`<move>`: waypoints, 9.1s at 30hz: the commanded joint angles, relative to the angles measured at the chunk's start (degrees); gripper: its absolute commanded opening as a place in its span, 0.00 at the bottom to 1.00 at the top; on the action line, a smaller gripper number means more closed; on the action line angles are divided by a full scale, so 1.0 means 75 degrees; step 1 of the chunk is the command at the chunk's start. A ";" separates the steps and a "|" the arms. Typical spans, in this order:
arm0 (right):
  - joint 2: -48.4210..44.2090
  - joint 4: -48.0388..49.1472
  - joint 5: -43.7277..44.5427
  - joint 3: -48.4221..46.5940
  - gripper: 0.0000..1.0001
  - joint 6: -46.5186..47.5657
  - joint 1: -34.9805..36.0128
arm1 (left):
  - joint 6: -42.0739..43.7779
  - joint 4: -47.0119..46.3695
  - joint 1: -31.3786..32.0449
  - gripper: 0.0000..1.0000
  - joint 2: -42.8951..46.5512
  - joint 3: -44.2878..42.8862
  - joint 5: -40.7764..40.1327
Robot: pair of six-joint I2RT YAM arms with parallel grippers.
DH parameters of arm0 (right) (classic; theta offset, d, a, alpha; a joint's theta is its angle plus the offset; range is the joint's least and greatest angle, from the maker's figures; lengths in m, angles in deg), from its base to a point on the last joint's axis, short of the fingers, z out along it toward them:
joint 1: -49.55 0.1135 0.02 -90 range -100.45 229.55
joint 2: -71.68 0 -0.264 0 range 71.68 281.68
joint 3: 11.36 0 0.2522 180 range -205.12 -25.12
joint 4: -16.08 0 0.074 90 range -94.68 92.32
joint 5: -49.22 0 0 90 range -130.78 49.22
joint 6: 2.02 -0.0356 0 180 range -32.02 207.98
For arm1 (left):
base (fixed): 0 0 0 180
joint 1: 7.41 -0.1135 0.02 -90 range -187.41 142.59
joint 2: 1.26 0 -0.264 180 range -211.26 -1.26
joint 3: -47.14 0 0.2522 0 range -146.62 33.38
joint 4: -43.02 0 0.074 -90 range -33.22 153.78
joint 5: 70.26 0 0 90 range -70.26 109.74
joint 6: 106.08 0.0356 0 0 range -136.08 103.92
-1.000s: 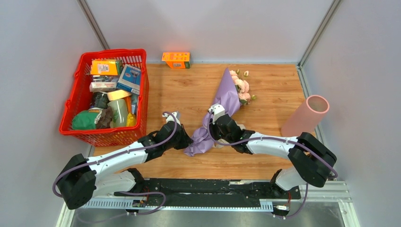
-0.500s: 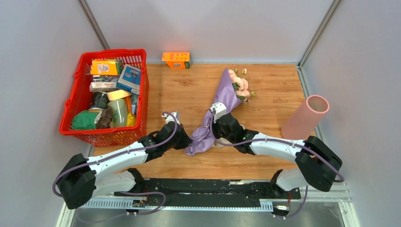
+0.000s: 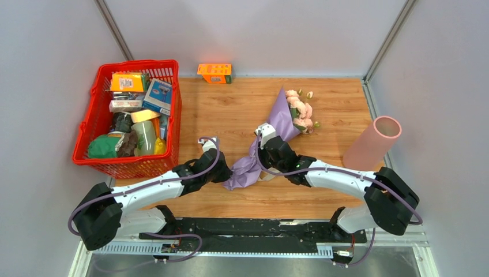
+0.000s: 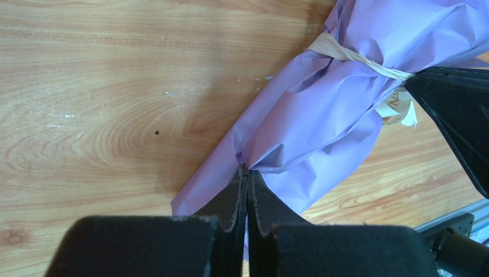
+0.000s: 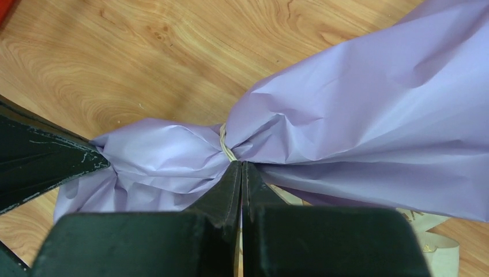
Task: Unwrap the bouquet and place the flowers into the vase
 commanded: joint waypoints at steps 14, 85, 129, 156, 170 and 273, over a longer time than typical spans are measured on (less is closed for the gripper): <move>-0.0210 -0.0608 0.0275 -0.2069 0.00 0.0273 -0.0976 | -0.0015 0.0949 -0.0020 0.00 -0.0095 0.0118 -0.0579; 0.0212 0.1430 -0.1977 0.0544 0.24 0.0309 -0.0965 | -0.0402 -0.0305 -0.0031 0.00 0.0937 0.0165 0.0886; -0.0374 -0.0339 -0.0653 -0.2350 0.00 0.0344 -0.1995 | -0.0297 0.0844 -0.0008 0.00 0.0421 0.0586 -0.0368; 0.0024 -0.0703 0.0835 -0.6732 0.00 0.0730 -0.2242 | -0.0379 -0.0539 0.0484 0.00 -0.0375 0.0528 0.0113; 0.0973 0.0492 -0.0314 -0.9742 0.00 0.2136 -0.2230 | -0.0508 -0.0996 0.0718 0.00 -0.0751 0.0352 0.0207; -0.0012 0.1585 -0.1919 -0.6025 0.00 0.0555 -0.3623 | 0.4894 0.1242 0.0109 0.59 0.1967 -0.4430 -0.0391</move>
